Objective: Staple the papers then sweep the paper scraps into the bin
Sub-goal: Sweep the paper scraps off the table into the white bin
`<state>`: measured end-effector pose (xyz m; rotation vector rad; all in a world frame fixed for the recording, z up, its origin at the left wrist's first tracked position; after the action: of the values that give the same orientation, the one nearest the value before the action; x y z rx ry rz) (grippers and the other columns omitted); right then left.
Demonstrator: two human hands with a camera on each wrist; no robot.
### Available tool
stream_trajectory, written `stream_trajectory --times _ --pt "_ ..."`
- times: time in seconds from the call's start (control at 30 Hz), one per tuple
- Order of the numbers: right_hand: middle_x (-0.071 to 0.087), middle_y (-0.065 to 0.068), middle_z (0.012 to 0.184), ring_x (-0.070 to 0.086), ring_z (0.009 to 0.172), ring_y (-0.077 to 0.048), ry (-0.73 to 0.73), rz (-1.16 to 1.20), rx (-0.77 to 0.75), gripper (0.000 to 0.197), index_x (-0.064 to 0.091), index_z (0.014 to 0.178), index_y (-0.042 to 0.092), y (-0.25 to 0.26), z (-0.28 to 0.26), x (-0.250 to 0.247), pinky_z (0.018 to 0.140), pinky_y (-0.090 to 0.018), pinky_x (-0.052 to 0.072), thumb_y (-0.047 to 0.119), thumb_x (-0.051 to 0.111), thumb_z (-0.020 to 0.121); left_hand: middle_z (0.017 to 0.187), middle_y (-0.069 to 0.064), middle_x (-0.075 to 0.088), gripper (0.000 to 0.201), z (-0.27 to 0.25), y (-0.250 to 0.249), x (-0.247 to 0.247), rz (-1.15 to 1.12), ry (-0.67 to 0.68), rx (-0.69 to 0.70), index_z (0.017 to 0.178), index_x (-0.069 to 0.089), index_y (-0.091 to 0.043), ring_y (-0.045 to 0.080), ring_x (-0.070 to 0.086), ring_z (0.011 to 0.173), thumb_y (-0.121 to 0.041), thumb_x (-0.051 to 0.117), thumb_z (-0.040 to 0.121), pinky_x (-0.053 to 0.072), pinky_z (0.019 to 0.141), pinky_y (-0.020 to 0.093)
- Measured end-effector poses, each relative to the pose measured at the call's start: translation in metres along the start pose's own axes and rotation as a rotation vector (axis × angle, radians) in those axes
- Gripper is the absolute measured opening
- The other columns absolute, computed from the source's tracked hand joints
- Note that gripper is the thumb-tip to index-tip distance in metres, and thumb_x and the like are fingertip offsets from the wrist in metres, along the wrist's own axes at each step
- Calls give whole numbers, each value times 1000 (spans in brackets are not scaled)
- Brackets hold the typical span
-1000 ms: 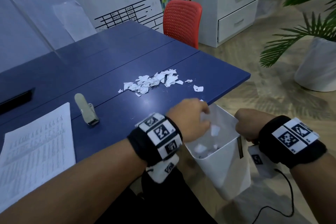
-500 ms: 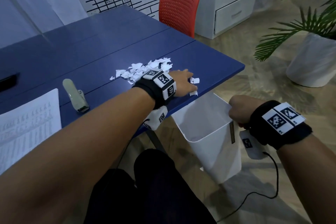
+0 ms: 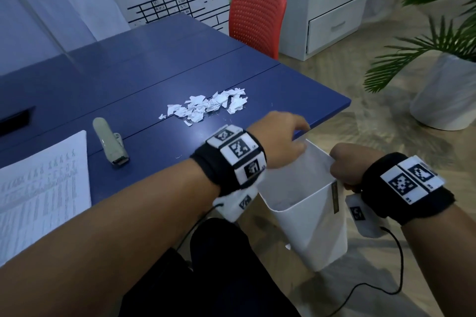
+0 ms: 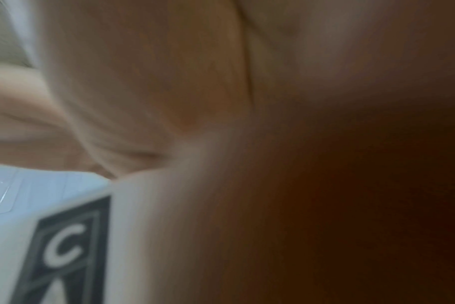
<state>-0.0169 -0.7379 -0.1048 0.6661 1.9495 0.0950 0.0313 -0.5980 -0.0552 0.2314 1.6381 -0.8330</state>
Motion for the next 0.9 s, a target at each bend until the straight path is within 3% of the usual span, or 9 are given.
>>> stream_trajectory --times 0.07,0.17,0.37,0.43,0.5,0.57,0.63,0.77,0.9 --pt "59 -10 64 57 54 -24 -3 -3 2 18 50 69 10 0 -2 0 50 -27 46 2 43 83 143 0 53 50 16 17 -19 27 -108 -61 137 51 -20 18 49 131 -30 56 88 40 109 36" --pt "55 -7 66 54 55 -21 -7 -6 -3 18 46 69 12 1 -4 0 49 -26 44 3 43 84 158 7 32 65 34 58 -27 114 -45 -207 148 34 -14 24 30 145 -32 57 90 26 117 35" --pt "52 -6 69 50 55 -17 5 -13 11 12 49 77 10 1 -5 0 47 -25 39 3 43 85 165 2 0 79 57 108 -28 234 37 -471 154 15 -31 32 -8 151 -64 39 86 0 116 60" --pt "52 -7 71 50 57 -18 18 -9 8 10 51 85 8 0 -5 0 48 -25 39 2 42 85 165 7 -2 89 57 135 -38 301 8 -637 153 14 -34 39 -10 150 -76 30 76 -1 115 66" --pt "52 -8 71 52 57 -20 26 -11 11 12 51 87 7 -1 -5 1 46 -25 40 1 42 84 162 15 13 88 54 157 -41 270 63 -711 147 29 -32 44 11 147 -75 34 70 10 117 59" --pt "54 -9 71 54 57 -23 30 -11 15 13 52 80 7 -2 -4 1 46 -24 41 0 41 83 151 16 39 66 49 153 -40 175 127 -659 130 49 -27 39 38 135 -63 42 75 28 113 50" --pt "54 -8 71 55 58 -23 30 -9 13 16 49 73 11 -2 -2 1 47 -25 42 1 41 82 145 10 46 58 47 135 -34 132 125 -555 130 50 -25 35 45 129 -57 43 82 34 106 42" --pt "57 -11 77 59 66 -25 20 -2 14 16 56 91 5 -4 0 1 55 -29 47 3 42 84 148 8 41 56 34 89 -13 156 157 -422 131 50 -30 34 38 135 -57 43 83 34 110 44" --pt "58 -13 74 57 60 -27 19 21 25 18 56 93 4 -8 -1 1 52 -28 45 2 41 83 154 4 34 58 4 45 10 158 199 -245 139 45 -28 29 29 143 -52 50 86 30 114 45"
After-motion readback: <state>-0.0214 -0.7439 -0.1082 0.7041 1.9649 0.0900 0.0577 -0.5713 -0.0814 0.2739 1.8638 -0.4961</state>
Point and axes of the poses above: each hand's wrist, its own z-axis towards the middle knuckle, its own x-axis out of the palm, y = z × x, the point moved 5 cm from there along z, towards the middle knuckle
